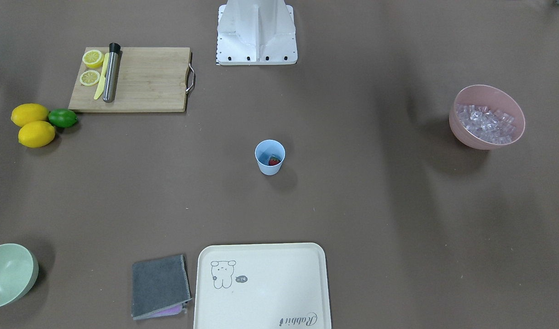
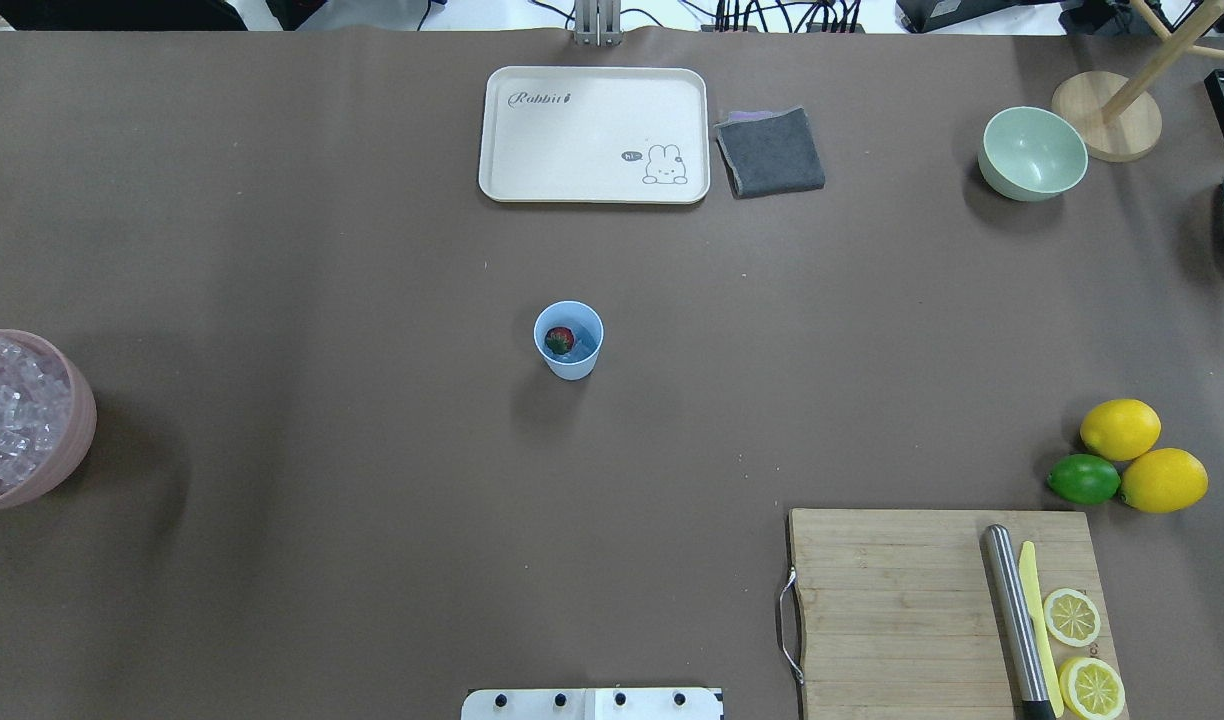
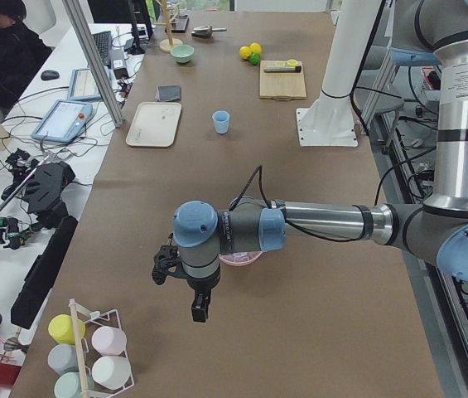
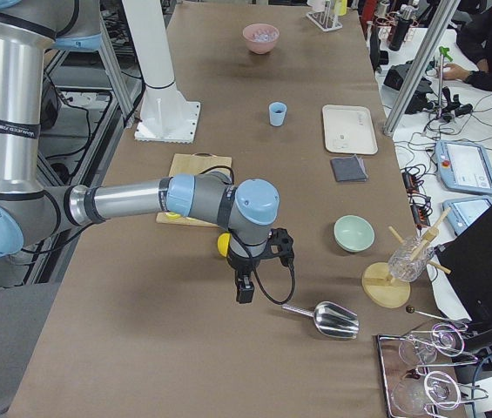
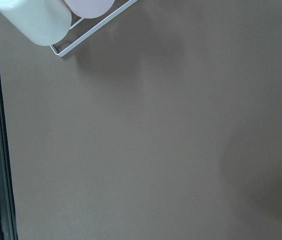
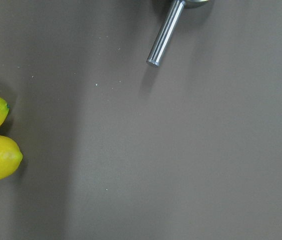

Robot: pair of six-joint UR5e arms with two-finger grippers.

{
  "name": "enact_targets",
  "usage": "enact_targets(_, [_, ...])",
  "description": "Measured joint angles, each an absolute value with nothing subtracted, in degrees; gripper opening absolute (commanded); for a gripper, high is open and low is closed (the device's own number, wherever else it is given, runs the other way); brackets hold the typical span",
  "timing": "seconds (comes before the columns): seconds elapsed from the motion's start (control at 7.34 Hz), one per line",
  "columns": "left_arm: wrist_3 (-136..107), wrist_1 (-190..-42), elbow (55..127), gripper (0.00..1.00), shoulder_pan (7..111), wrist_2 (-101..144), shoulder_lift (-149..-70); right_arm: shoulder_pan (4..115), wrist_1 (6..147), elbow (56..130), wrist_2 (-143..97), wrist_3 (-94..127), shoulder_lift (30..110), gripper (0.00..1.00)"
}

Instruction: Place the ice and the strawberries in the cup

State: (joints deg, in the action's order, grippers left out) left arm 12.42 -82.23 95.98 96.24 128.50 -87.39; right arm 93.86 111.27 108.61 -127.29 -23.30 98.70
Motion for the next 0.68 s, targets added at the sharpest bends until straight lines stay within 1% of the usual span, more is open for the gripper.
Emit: enact_targets(0.68, [11.96, -82.32, 96.16, 0.98, 95.89, 128.54, -87.35, 93.78, 111.18, 108.56, -128.32, -23.29, 98.63, 1.0])
